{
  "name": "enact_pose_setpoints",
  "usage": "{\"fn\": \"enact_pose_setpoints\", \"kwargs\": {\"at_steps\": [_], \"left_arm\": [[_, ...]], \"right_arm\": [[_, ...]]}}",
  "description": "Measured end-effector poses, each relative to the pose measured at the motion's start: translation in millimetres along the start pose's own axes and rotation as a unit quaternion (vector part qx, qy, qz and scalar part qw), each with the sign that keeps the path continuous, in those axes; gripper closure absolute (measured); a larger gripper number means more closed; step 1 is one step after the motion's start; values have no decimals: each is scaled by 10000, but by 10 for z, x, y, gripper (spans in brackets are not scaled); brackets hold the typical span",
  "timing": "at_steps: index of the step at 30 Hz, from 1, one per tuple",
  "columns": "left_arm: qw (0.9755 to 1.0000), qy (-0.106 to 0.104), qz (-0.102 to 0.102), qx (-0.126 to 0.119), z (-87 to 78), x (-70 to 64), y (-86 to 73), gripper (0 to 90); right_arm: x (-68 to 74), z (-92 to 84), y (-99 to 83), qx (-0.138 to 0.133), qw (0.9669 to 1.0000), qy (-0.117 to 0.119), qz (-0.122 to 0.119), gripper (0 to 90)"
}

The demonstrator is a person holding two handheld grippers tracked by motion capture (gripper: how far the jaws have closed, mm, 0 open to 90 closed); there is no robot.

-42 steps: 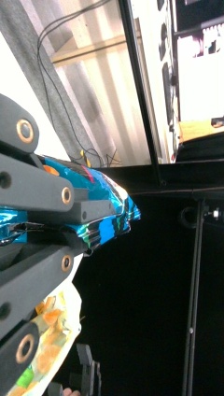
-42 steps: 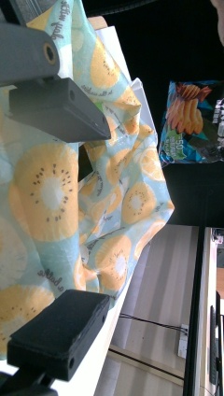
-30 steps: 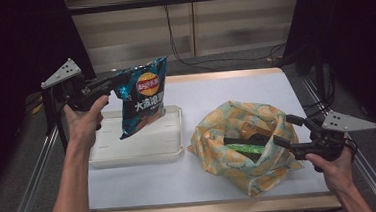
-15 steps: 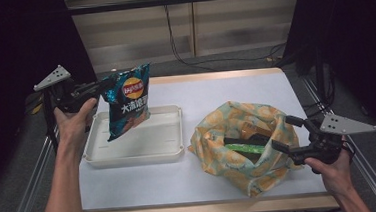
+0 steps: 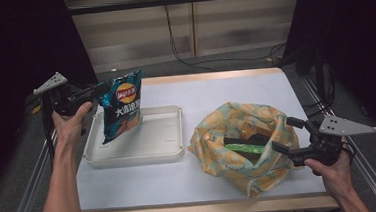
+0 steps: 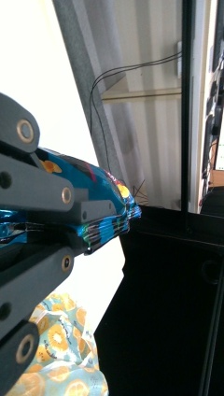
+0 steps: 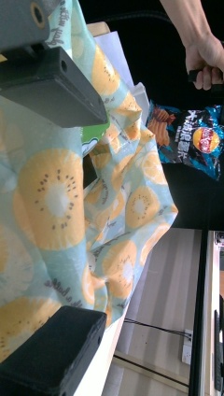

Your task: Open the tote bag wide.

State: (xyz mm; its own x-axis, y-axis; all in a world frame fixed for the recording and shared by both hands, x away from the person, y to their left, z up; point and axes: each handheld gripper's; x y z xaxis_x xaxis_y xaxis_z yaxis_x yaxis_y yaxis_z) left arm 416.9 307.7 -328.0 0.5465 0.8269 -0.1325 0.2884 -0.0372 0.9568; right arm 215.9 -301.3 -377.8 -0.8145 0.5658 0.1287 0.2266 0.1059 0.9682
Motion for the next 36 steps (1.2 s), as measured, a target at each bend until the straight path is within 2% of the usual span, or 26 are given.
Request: {"fn": "enact_pose_setpoints", "kwargs": {"at_steps": [1,3,4,7,9,12,16,21,24,29,32,34,35,36], "left_arm": [[9999,-99,-51,-5,20,5,-21,900],[10000,-61,11,60,46,1,-42,900],[9999,-132,-29,23,64,6,-53,900],[9999,-108,-124,49,110,51,-95,900],[9998,63,-114,153,158,78,-137,900],[9997,84,-223,91,198,133,-183,895],[9991,326,-20,280,257,156,-185,878],[9976,592,40,369,341,153,-133,859],[9967,690,104,418,368,181,-108,845],[9952,875,43,433,402,246,-91,801],[9956,850,-1,406,416,266,-103,789],[9948,915,28,445,427,293,-116,728],[9939,1007,-27,458,434,297,-129,696],[9942,974,-30,454,442,308,-141,680]], "right_arm": [[-2,-2,-4,6,10000,-20,2,54],[-3,0,-11,7,10000,-35,6,54],[-4,4,-13,10,10000,-29,2,55],[-5,12,-11,22,10000,-26,-16,57],[-3,17,-9,29,10000,-7,-15,59],[-7,15,-11,50,10000,-3,-35,60],[-8,14,-16,30,10000,-29,16,63],[-12,14,-23,41,10000,-66,14,65],[-9,8,-26,35,10000,-55,22,65],[-20,12,-34,46,9999,-110,36,67],[-29,14,-42,61,10000,-61,25,69],[-27,12,-42,54,10000,-59,37,70],[-25,12,-41,53,10000,-64,32,71],[-24,12,-40,62,10000,-57,31,71]]}}
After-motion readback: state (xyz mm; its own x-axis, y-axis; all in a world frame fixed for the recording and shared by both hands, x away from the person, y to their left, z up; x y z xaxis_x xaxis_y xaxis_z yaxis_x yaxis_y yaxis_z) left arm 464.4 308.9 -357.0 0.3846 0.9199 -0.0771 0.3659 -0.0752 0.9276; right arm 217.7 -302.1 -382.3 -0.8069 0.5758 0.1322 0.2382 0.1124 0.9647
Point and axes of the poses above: each handheld gripper's, and its own axes: z roughly forward along the jaws, y roughly out of its top, x roughly to its left, and after that the axes turned 13 degrees about y, right-handed
